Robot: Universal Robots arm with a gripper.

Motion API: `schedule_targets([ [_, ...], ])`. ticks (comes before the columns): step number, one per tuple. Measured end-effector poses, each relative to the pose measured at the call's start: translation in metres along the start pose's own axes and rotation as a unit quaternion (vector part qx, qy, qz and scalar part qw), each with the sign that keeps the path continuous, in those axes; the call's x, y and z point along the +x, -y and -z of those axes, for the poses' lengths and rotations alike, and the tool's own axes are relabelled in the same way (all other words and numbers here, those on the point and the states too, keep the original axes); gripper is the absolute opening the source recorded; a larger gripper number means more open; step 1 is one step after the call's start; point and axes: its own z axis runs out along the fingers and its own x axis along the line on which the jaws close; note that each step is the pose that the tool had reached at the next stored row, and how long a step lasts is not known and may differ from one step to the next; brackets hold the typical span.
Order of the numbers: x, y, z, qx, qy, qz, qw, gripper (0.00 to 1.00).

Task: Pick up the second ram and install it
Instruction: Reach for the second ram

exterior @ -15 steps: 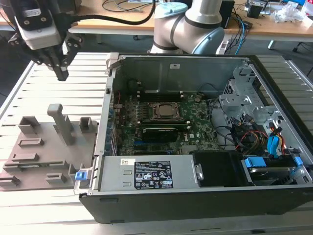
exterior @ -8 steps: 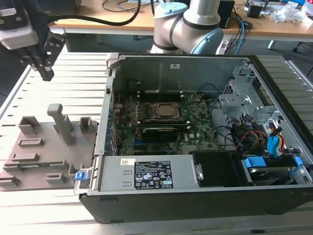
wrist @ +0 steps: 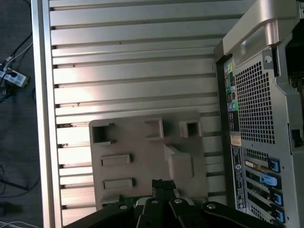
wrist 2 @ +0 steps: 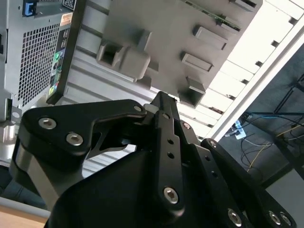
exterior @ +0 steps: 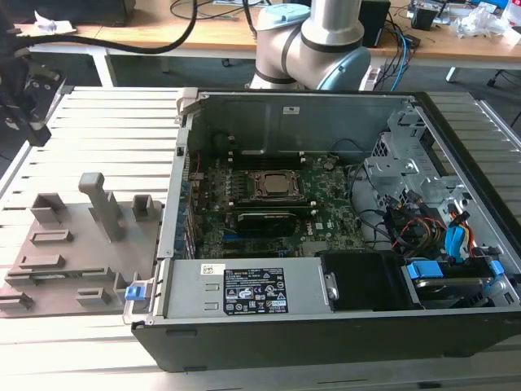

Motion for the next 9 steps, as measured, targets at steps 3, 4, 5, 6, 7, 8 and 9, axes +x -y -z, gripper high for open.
schedule_targets([
  [3, 0.0042, 0.0086, 0.0, 0.0, 0.0, 0.0, 1.0, 0.11],
  [4, 0.0054, 0.0112, 0.0, 0.0, 0.0, 0.0, 1.0, 0.11],
  [5, 0.0067, 0.0141, -0.0001, 0.0, 0.0, 0.0, 1.0, 0.11],
  [6, 0.0076, 0.0164, -0.0002, 0.0, 0.0, 0.0, 1.0, 0.11],
  [7, 0.0082, 0.0187, -0.0003, 0.0, 0.0, 0.0, 1.0, 0.11],
  [8, 0.0087, 0.0203, -0.0004, 0.0, 0.0, 0.0, 1.0, 0.11],
  [9, 0.0091, 0.022, -0.0005, 0.0, 0.0, 0.0, 1.0, 0.11],
])
